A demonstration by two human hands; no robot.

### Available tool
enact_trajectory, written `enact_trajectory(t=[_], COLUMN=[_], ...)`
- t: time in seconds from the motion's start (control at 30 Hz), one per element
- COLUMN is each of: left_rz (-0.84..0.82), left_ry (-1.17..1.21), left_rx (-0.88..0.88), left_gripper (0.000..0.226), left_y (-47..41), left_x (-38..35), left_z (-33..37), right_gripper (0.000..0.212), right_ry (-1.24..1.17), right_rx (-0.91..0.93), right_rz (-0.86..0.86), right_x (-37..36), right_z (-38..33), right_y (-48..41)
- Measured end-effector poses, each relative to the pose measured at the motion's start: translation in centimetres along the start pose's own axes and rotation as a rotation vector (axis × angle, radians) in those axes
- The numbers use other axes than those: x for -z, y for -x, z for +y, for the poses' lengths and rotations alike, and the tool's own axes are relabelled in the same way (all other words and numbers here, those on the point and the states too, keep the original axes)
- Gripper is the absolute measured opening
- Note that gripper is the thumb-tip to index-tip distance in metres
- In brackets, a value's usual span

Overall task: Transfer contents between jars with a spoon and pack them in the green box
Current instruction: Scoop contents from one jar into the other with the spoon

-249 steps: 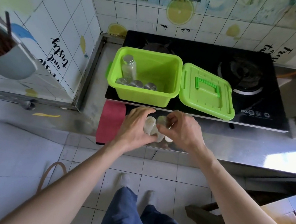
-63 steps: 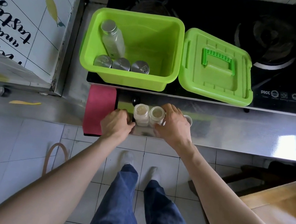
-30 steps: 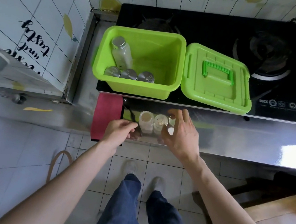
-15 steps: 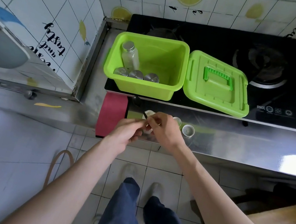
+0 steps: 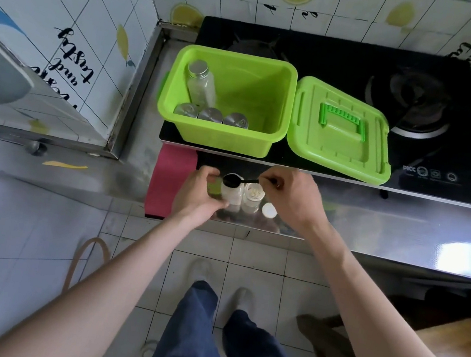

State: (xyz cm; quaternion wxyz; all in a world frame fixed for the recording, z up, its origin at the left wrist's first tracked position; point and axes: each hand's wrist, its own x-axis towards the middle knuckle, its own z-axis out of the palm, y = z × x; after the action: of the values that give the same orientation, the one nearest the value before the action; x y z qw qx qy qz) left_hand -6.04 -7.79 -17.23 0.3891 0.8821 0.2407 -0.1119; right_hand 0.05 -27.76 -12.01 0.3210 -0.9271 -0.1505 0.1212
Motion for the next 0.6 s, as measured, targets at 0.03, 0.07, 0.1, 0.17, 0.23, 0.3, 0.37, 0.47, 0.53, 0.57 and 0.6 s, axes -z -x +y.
enact_trajectory(t=[0.03, 0.07, 0.1, 0.17, 0.23, 0.3, 0.37, 0.47, 0.53, 0.57, 0.6], left_rz=[-0.001, -0.006, -0.007, -0.011, -0.014, -0.011, -0.01, 0.003, 0.022, 0.037, 0.05], left_ry=[-0.044, -0.079, -0.11, -0.167, -0.218, -0.242, -0.245, -0.226, -0.216, -0.218, -0.224], left_rx=[-0.038, -0.068, -0.095, -0.149, -0.188, -0.202, -0.204, -0.2, -0.205, -0.213, -0.223], left_gripper=[0.078, 0.081, 0.082, 0.079, 0.072, 0.065, 0.059, 0.047, 0.044, 0.044, 0.045], left_y=[-0.4, -0.8, -1.1, -1.5, -1.9, -2.1, -2.1, -1.9, -1.6, -1.5, -1.4], left_x=[-0.2, -0.3, -0.5, -0.9, -1.2, -1.3, -1.2, -1.0, -0.8, -0.7, -0.5], left_z=[0.0, 0.1, 0.2, 0.3, 0.4, 0.5, 0.4, 0.3, 0.2, 0.1, -0.1], right_gripper=[0.013, 0.013, 0.014, 0.015, 0.017, 0.017, 0.017, 0.017, 0.017, 0.016, 0.015], right_ry=[0.012, 0.021, 0.03, 0.043, 0.042, 0.039, 0.036, 0.021, 0.002, -0.011, -0.029], right_rx=[0.005, 0.011, 0.018, 0.041, 0.064, 0.08, 0.102, 0.128, 0.14, 0.143, 0.145], right_rz=[0.009, 0.017, 0.023, 0.032, 0.036, 0.034, 0.034, 0.026, 0.019, 0.019, 0.021], right_x=[0.3, 0.6, 0.8, 1.0, 1.0, 0.9, 0.8, 0.5, 0.4, 0.2, 0.2], right_z=[0.1, 0.1, 0.1, 0.0, -0.1, -0.3, -0.5, -1.0, -1.3, -1.5, -1.7], right_y=[0.0, -0.1, -0.1, -0.2, -0.3, -0.6, -0.7, -0.7, -0.8, -0.8, -0.9])
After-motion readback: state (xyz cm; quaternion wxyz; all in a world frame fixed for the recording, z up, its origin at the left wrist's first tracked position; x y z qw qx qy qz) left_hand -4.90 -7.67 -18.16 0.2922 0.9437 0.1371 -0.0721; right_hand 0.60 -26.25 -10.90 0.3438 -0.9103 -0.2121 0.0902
